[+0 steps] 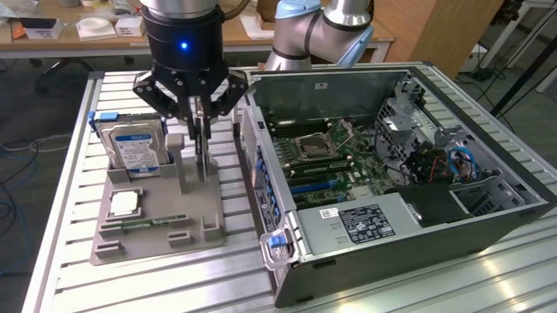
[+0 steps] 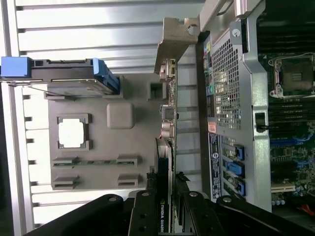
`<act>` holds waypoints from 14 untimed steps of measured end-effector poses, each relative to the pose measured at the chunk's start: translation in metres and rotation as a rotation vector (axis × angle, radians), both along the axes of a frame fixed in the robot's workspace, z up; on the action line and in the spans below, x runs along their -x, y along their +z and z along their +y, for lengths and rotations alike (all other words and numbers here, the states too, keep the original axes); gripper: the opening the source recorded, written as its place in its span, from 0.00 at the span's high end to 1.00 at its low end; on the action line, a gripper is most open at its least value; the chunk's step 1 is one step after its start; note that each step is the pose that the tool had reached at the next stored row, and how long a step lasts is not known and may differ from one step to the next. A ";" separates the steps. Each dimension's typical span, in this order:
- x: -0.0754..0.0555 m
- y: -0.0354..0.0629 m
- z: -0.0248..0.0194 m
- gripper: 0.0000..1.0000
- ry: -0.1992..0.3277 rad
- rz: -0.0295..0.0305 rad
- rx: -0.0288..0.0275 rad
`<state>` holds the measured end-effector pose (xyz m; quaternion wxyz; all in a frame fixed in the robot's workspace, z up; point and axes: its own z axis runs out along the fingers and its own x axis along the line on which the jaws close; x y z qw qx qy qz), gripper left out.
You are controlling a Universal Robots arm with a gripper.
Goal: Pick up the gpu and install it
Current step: 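Pick up the gpu and move the gpu toward the slot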
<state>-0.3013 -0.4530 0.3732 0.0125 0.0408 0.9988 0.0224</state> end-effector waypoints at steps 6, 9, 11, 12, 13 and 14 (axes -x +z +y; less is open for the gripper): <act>0.000 0.0094 0.0000 0.74 0.000 0.0000 -0.0004; 0.000 0.0139 0.0000 0.74 0.000 -0.0001 -0.0007; 0.000 0.0172 0.0000 0.74 0.000 0.0000 -0.0006; 0.000 0.0189 0.0000 0.74 0.000 0.0000 -0.0007; 0.000 0.0207 0.0000 0.74 0.000 -0.0001 -0.0008; 0.000 0.0227 0.0000 0.74 0.000 0.0000 -0.0007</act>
